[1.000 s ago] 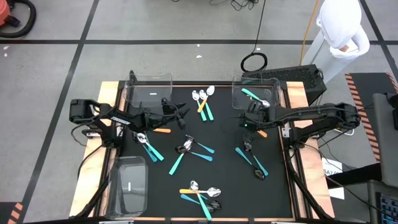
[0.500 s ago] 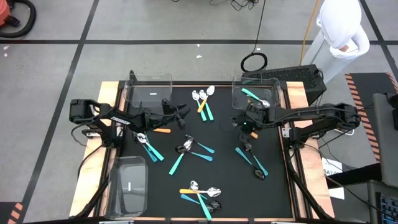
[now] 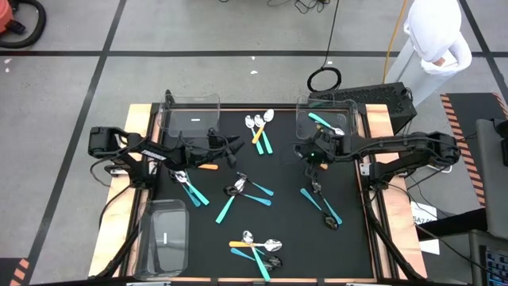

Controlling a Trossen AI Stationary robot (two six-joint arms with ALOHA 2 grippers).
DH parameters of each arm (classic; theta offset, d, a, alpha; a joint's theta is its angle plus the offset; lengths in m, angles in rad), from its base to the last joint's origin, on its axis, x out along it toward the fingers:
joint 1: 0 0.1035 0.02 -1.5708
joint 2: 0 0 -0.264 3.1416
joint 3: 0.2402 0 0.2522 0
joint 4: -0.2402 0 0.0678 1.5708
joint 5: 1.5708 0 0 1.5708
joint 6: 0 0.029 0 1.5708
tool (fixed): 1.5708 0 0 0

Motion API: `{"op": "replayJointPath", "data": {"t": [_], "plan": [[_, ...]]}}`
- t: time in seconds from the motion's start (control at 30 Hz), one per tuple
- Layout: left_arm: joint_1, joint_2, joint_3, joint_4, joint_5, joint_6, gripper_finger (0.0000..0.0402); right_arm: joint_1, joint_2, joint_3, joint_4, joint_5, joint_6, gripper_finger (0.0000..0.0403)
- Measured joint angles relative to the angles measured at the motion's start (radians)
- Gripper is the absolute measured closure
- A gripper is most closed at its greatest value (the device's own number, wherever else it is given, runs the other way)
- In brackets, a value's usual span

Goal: Sort silverware by color (type)
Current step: Put the yellow spoon into the top left bin

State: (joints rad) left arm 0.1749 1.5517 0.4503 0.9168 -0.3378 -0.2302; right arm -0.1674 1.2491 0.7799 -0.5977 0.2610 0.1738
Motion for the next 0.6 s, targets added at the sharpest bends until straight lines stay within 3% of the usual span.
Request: {"op": "replayJointPath", "data": {"t": [0.27,0.6], "plan": [[0.0,0.0,0.0,-0.022,-0.004,0.0,0.0229,-0.03,0.001,-0.067,-0.004,-0.083,0.052,0.0371],[-0.001,0.0,0.0,-0.022,-0.005,0.001,0.0229,-0.03,0.001,-0.072,-0.013,-0.072,0.139,0.0307]]}}
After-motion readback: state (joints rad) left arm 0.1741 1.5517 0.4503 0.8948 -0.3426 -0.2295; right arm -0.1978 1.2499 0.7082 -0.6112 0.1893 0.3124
